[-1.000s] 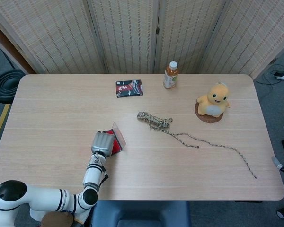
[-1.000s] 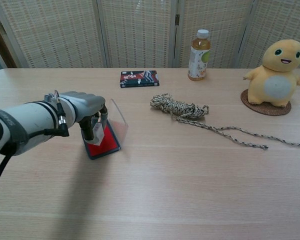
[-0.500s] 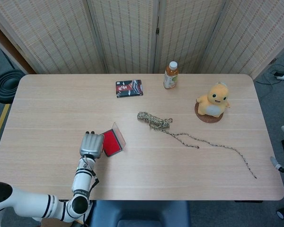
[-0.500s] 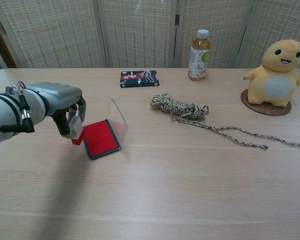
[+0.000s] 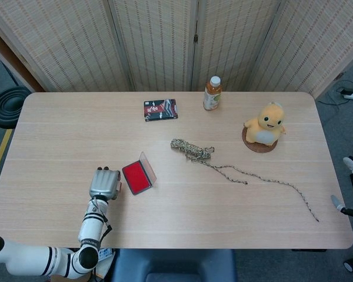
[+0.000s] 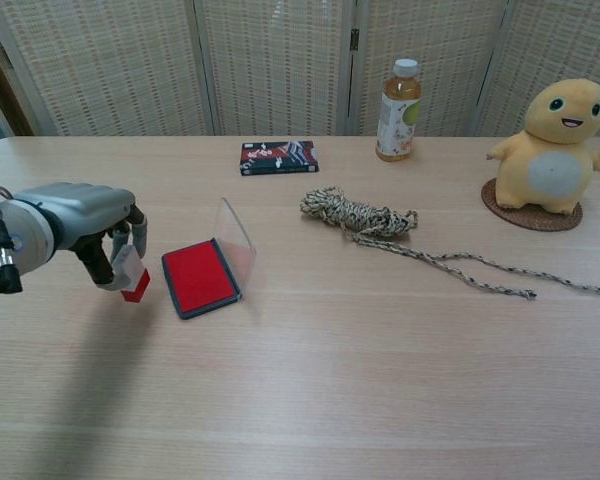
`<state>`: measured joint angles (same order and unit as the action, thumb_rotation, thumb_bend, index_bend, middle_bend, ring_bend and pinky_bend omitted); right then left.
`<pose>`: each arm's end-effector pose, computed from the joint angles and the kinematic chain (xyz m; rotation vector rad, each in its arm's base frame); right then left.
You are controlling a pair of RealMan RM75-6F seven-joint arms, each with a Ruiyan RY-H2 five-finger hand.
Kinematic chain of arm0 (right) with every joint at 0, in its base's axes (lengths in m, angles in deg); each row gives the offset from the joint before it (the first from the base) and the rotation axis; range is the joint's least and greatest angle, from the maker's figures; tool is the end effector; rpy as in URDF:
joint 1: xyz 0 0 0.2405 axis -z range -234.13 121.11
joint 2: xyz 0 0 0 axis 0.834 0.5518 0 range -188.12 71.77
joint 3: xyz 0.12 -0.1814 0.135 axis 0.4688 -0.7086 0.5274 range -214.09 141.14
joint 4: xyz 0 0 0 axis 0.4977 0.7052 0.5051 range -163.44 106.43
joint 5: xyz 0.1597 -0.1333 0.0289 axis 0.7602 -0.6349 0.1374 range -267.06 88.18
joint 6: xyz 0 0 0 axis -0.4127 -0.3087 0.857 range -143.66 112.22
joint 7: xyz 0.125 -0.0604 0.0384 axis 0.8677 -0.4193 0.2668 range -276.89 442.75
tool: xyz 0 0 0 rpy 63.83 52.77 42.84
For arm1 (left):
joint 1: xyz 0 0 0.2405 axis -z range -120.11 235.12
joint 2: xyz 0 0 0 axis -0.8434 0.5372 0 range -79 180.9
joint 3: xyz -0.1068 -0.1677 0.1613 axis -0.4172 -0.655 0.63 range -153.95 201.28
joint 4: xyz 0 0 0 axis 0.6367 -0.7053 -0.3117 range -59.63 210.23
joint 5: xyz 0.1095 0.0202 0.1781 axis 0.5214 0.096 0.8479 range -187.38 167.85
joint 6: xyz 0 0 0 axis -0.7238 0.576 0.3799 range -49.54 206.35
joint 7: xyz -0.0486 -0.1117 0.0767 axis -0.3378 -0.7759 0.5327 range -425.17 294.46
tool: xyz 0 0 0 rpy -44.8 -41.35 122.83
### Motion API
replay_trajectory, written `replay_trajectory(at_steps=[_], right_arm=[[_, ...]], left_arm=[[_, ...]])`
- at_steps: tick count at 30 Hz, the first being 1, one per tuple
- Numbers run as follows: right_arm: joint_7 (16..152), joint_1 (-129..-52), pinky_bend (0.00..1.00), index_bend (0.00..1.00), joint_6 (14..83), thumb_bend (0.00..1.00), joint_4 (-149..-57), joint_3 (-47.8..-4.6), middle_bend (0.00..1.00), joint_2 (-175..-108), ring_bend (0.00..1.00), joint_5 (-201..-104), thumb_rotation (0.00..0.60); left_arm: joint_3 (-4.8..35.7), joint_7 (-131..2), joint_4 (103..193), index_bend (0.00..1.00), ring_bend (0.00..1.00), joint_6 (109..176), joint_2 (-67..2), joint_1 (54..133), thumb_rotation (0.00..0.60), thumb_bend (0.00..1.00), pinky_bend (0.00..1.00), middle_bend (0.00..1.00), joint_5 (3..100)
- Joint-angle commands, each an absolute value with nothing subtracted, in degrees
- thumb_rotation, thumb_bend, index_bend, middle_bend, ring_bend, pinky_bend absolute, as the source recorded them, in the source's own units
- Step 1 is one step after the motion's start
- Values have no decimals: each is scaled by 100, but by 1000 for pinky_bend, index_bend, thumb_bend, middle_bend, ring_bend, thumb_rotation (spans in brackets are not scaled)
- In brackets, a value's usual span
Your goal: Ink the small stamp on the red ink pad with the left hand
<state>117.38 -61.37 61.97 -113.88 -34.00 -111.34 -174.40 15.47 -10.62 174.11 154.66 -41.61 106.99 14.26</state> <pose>-0.3557 -0.1811 0.2267 1.2461 -1.2213 1.0217 -0.1455 0.3142 -0.0248 -1.6841 -0.9806 -0.4184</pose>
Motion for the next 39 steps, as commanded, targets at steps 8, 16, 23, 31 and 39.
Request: replay_trajectory(at_steps=[8, 16, 23, 31, 39], right_arm=[[11627, -6134, 0, 0, 6199, 310, -11430, -3392, 0, -11146, 0, -17414, 600], [11576, -6159, 0, 0, 6143, 310, -11435, -3389, 0, -11158, 0, -17398, 600], [11545, -6143, 0, 0, 6188, 310, -11441, -3397, 0, -11158, 0, -17432, 600], [11471, -6138, 0, 0, 6209, 310, -11459, -3401, 0, -11172, 0, -17444, 600], [11422, -6141, 0, 0, 6204, 310, -11461, -3394, 0, -11185, 0, -17427, 600]], left_arm=[[1619, -1324, 17078, 507, 254, 15076, -4218, 10552, 600, 307, 255, 512, 1538], [1627, -1473, 16940, 498, 252, 14920, -4204, 10471, 600, 307, 256, 512, 1660], [1648, -1558, 16824, 497, 251, 14837, -4240, 10412, 600, 307, 257, 512, 1750], [1671, -1692, 16744, 492, 247, 14742, -4249, 10322, 600, 307, 257, 512, 1862], [1717, -1928, 16857, 260, 97, 14553, -4093, 10232, 600, 307, 257, 333, 2144]])
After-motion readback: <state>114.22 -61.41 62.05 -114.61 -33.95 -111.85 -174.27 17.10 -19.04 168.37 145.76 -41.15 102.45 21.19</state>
